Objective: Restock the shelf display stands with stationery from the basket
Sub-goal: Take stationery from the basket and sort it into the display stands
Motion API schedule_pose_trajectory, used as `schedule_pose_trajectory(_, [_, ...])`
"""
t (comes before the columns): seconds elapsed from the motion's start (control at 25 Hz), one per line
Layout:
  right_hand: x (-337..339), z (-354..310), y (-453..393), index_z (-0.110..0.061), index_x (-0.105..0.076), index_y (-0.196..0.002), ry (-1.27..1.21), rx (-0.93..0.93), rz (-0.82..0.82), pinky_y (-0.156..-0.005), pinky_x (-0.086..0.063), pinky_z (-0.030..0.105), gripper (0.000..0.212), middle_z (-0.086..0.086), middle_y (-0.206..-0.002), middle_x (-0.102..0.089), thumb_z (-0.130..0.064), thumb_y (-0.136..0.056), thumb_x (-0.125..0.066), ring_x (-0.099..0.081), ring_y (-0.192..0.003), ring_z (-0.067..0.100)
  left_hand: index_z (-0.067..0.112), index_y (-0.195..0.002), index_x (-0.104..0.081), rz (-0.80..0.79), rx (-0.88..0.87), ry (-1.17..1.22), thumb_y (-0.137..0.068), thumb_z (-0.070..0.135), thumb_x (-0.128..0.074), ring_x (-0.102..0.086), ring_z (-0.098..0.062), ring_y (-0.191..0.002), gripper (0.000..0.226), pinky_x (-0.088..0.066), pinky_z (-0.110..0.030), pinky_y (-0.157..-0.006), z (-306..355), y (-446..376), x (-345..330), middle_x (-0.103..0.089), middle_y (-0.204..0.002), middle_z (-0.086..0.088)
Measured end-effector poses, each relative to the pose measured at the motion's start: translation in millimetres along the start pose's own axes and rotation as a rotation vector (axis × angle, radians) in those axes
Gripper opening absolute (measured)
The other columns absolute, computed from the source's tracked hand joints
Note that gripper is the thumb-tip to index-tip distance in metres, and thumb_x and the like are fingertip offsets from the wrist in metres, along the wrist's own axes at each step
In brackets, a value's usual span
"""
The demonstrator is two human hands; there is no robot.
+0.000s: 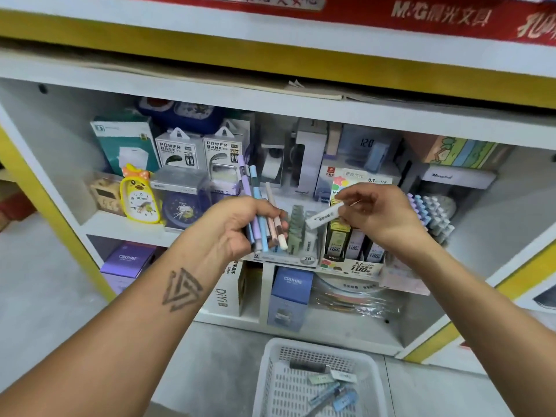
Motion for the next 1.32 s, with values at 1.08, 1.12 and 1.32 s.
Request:
schedule_pose_trajectory(1.08, [-104,-16,-78,-0.011,-0.066,-0.101,1.185,0.235,-0.395,-0.073,-0.046,0.028,0.028,0.012,-0.108,-0.063,0.008,-0.081,-0.061,-0.063,-0.093,0.028,-0.009,-0.112,-0.064,-0.042,0.045,0.065,-0.091,-0.007,-0.056,-0.067,-0.023,-0.062,0.022,-0.058,-0.033,-0.047,-6,0,14,-0.068,-0.077,-0.017])
schedule_pose_trajectory(1.12, [-107,-15,-76,-0.011,-0.065,-0.103,1.237,0.274,-0.403,-0.072,-0.046,0.029,0.027,0.012,-0.108,-0.062,0.006,-0.082,-0.061,-0.063,-0.094,0.029,-0.009,-0.111,-0.064,-0.051,0.039,0.071,-0.091,-0.007,-0.056,-0.068,-0.023,-0.062,0.022,-0.059,-0.035,-0.048,-6,1,12,-0.068,-0.079,-0.017])
schedule_pose_trajectory(1.32, [-79,-40,-68,-0.014,-0.067,-0.088,0.94,0.287,-0.185,-0.068,-0.049,0.032,0.009,0.007,-0.088,-0.066,-0.007,-0.09,-0.061,-0.067,-0.085,0.029,-0.009,-0.112,-0.06,-0.104,-0.017,0.101,-0.089,-0.011,-0.056,-0.072,-0.027,-0.068,0.024,-0.062,-0.042,-0.059,-2,3,0,-0.073,-0.091,-0.021])
Point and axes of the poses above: each hand's wrist, its own y-axis away from the middle knuckle, its own x-axis out of the back of the hand, z = x × y, the point moved 8 cm from there along -y, towards the middle knuckle
